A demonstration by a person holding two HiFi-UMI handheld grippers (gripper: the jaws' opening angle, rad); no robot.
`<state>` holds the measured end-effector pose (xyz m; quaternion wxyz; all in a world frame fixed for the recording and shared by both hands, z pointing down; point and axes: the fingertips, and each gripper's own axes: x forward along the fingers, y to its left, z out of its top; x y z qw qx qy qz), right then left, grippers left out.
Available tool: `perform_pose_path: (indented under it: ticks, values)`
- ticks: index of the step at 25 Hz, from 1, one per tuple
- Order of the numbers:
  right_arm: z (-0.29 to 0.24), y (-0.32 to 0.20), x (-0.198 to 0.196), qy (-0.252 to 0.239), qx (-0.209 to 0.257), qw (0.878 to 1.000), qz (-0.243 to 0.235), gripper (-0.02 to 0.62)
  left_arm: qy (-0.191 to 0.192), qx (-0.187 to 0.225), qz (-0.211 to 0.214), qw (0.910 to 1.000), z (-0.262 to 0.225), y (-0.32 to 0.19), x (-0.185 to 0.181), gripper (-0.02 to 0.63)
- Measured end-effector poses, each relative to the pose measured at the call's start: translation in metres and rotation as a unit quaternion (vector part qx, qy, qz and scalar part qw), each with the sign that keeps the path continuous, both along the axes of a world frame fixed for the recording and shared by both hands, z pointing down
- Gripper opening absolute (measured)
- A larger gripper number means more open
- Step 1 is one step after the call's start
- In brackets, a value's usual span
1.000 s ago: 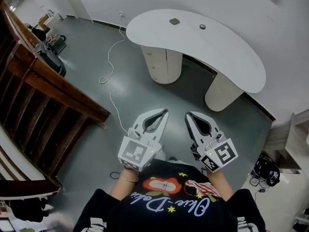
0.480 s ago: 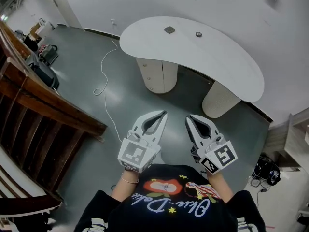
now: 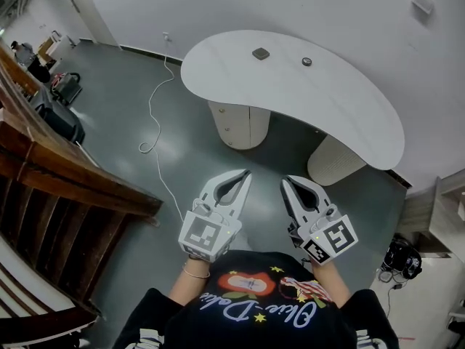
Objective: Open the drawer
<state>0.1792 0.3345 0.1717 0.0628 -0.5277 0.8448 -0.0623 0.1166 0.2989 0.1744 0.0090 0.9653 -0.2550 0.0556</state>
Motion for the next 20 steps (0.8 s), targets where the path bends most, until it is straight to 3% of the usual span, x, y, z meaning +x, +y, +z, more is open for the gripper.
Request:
perform_pose_path:
  ticks: [10, 20]
  values:
    - [0.004, -0.080, -0.023, 0.010, -0.013, 1.000, 0.017, 0.000, 0.018, -0.017, 0.007, 0.9997, 0.002, -0.080, -0.029, 0.002]
    - [0.015, -0.151, -0.051, 0.014, -0.026, 0.999, 0.032, 0.000, 0.005, -0.018, 0.011, 0.9998, 0.016, -0.149, -0.066, 0.002]
